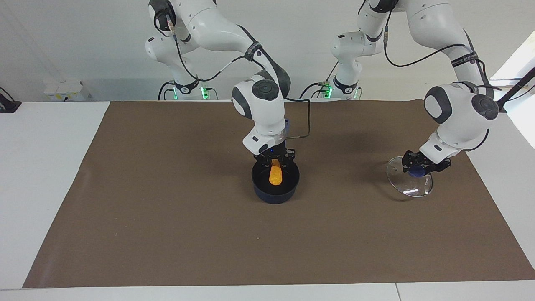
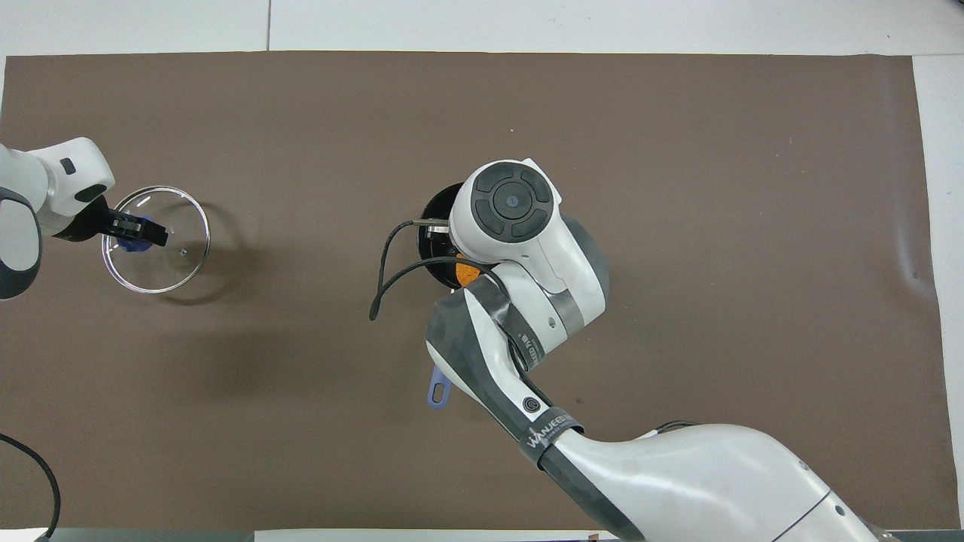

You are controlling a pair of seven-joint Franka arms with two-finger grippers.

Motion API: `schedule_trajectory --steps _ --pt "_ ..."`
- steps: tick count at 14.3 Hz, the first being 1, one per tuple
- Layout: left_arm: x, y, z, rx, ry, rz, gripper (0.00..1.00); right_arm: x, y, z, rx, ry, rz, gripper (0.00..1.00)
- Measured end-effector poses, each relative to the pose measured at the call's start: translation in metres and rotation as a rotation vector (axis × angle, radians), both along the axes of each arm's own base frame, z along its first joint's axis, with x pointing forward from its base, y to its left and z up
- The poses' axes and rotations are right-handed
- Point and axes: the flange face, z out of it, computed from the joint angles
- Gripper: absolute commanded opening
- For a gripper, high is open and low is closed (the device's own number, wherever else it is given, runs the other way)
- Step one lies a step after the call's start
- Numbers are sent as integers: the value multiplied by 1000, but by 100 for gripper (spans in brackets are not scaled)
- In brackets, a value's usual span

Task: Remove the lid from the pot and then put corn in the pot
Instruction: 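Lower the corn into the pot and open the right gripper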

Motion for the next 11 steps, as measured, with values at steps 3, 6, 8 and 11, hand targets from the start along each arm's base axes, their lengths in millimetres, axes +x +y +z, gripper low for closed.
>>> schedule_trajectory --steps 3,6,8,11 --pt "-8 -1 -19 1 -5 -5 2 1 -2 -4 0 1 -13 100" --pt "-13 -2 -30 1 -7 -5 2 1 -3 0 2 -2 -14 100" --pt "-13 -2 -30 1 -8 -6 2 5 -14 13 -10 -1 -26 100" --pt "-14 -2 -31 2 -10 -6 3 2 -67 65 -135 65 -53 100"
